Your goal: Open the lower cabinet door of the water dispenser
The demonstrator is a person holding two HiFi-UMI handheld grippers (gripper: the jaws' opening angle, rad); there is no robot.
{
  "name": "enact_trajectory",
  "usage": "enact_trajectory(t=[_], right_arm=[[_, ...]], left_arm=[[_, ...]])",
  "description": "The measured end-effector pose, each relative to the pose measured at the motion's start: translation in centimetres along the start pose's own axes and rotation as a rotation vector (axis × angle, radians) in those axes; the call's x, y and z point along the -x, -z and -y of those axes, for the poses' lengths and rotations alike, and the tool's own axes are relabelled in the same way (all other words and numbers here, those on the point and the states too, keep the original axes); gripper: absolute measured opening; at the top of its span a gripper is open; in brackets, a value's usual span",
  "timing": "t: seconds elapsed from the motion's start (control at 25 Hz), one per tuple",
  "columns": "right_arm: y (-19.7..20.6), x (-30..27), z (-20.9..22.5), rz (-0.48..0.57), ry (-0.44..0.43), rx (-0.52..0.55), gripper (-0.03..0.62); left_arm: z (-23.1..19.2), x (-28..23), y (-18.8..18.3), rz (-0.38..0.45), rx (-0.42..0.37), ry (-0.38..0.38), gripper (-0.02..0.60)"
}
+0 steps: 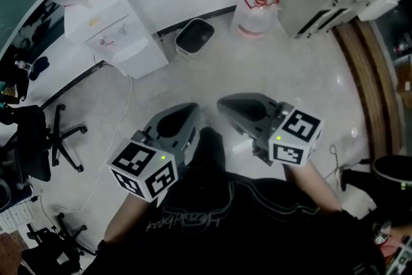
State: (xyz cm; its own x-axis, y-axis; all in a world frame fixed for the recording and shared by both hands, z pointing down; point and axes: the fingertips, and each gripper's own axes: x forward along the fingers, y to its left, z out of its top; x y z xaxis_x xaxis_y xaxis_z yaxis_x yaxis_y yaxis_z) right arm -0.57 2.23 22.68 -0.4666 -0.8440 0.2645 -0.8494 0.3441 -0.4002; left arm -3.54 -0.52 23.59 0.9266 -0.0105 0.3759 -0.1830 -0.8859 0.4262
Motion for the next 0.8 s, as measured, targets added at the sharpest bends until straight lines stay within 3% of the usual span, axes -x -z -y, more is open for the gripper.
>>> enact_trajectory(t=[0.44,0.8], right_arm=[[-6.2,-7.6,10.8,-0.017,-0.009,0.012,0.013],[-7.9,-16.8,15.5,-0.115,-0.074,0.005,0.014]], left_arm=[[-11.6,-7.1,-6.8,0.010,0.042,-0.035,0.000],[-21.0,-9.7,-8.2,0.015,0.115,-0.091,0.000]])
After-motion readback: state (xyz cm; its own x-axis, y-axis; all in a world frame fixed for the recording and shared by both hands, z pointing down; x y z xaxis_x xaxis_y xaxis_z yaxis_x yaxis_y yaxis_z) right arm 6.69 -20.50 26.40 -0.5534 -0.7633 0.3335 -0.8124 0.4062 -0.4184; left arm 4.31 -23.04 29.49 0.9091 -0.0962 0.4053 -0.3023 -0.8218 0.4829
